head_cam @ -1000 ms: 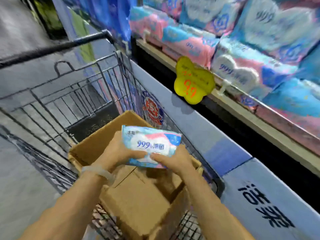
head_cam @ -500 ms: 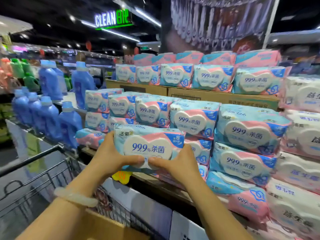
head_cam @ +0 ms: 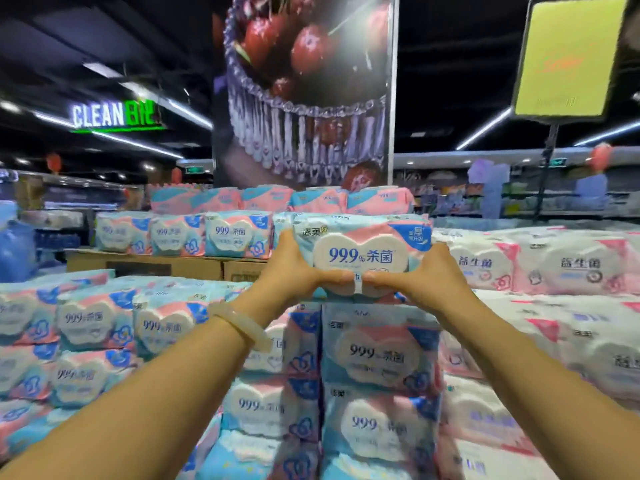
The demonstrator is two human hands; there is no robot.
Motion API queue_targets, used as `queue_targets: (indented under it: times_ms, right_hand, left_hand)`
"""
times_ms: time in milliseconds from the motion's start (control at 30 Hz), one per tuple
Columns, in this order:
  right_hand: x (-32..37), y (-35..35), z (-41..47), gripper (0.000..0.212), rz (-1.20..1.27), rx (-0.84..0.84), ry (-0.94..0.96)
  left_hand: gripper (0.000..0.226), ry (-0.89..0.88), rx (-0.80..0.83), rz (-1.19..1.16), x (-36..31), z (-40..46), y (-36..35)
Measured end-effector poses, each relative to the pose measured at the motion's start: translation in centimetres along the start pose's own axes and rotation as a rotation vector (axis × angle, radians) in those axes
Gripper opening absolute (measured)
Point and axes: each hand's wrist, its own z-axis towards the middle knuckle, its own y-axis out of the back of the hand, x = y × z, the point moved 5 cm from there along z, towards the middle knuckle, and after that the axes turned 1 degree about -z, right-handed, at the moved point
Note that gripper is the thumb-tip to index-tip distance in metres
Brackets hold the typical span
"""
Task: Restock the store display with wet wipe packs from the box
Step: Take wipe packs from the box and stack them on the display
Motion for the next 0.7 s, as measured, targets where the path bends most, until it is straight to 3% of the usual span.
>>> queue_targets:
  times_ms: [67,167,300,333,400,467,567,700]
  right_hand:
    - [-1.3,0.9,2.7,0.072,-0.031,-0.024,-0.027]
    - [-3.5,1.9,7.0,0.058,-0.082,-0.037,-0.089]
    - [-5.2,2.0,13.1,0.059,-0.194,0.012,-0.128]
    - [-5.3,1.7,14.1,0.063,-0.264,0.040,-0.129]
    - [-5.9,0.8,15.7,0.099,-0.483,0.096,-0.119]
    - [-5.8,-0.1,16.2,0.120,-0.647,0.093,-0.037]
    - [-5.8,-1.5,16.0,0.117,-0.717,0.138,0.022]
    - [-6.3,-2.1,16.6,0.117,-0.703,0.154,-0.004]
  left_hand:
    - [0.103,0.011,0.043,0.030,0.8,3.7,-2.0]
    - [0.109,0.013,0.054,0.099,2.8,9.6,-4.3]
    - [0.105,0.019,0.042,0.215,2.4,14.1,-6.7]
    - [0.110,0.021,0.023,0.337,2.4,14.9,-6.9]
    - [0.123,-0.042,-0.033,0.689,2.4,15.9,-7.3]
    - [0.117,-0.088,-0.015,0.886,3.2,16.9,-7.6]
    - [0.099,-0.080,0.093,0.953,4.6,18.1,-7.9]
    - [0.104,-0.098,0.178,0.969,5.0,18.7,-8.3]
